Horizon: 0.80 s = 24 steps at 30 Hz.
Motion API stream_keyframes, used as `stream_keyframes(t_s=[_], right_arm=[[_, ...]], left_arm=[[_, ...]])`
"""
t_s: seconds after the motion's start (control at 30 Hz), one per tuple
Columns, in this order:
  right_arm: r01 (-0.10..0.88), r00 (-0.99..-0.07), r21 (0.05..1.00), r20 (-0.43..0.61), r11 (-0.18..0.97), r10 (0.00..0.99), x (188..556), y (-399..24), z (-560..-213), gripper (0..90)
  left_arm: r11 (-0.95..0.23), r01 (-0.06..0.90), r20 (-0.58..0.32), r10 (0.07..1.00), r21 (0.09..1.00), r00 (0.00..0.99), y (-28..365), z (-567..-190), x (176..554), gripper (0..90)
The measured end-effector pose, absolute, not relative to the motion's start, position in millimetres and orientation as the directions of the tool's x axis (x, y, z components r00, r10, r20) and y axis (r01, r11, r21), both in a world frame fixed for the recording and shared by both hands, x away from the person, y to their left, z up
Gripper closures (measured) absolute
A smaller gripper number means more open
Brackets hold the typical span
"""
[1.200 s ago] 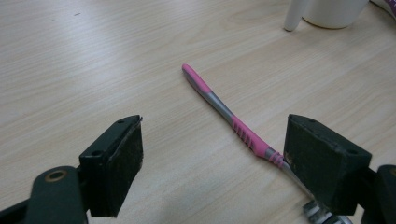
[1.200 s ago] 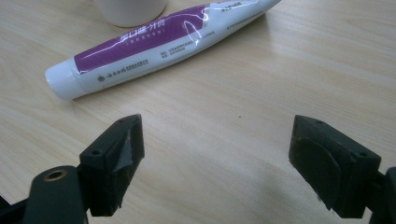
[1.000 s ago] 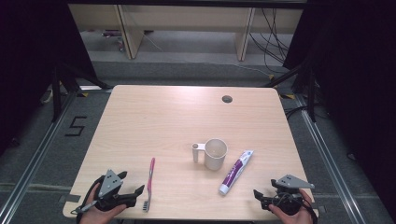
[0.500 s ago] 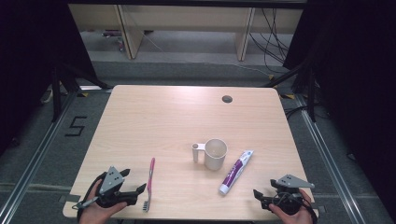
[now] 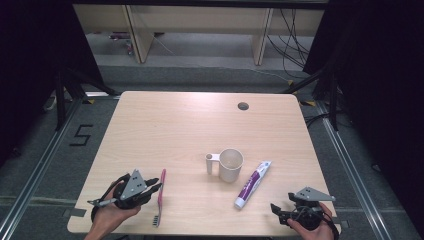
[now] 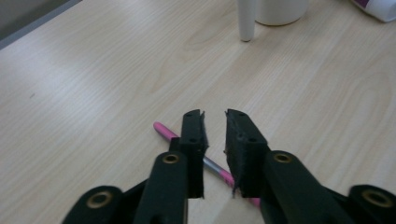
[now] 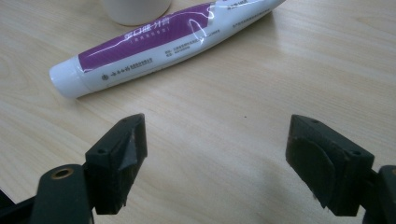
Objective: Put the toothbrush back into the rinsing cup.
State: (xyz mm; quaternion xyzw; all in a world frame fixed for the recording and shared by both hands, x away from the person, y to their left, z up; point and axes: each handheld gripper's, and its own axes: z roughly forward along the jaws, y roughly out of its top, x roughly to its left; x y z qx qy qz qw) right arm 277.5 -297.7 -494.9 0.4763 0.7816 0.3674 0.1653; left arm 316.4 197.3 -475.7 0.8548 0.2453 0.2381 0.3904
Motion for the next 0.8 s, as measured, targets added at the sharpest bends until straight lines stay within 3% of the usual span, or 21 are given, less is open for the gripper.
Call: stream_keyframes(t_s=[0.13, 0.2, 0.8], right_arm=[[0.644, -0.487, 0.721, 0.129, 0.256, 0.864, 277, -296, -495, 21.8], [0.623, -0.509, 0.726, 0.094, 0.291, 0.856, 278, -298, -495, 22.1], [0.647, -0.497, 0.714, 0.128, 0.268, 0.858, 277, -295, -495, 22.9]], left_arm=[[-0.602, 0.235, 0.227, 0.591, 0.763, 0.774, 192, -478, 329, 87.0], [-0.621, 0.235, 0.237, 0.581, 0.748, 0.779, 188, -480, 336, 89.0], [-0.684, 0.3, 0.202, 0.551, 0.665, 0.81, 169, -497, 375, 89.2]])
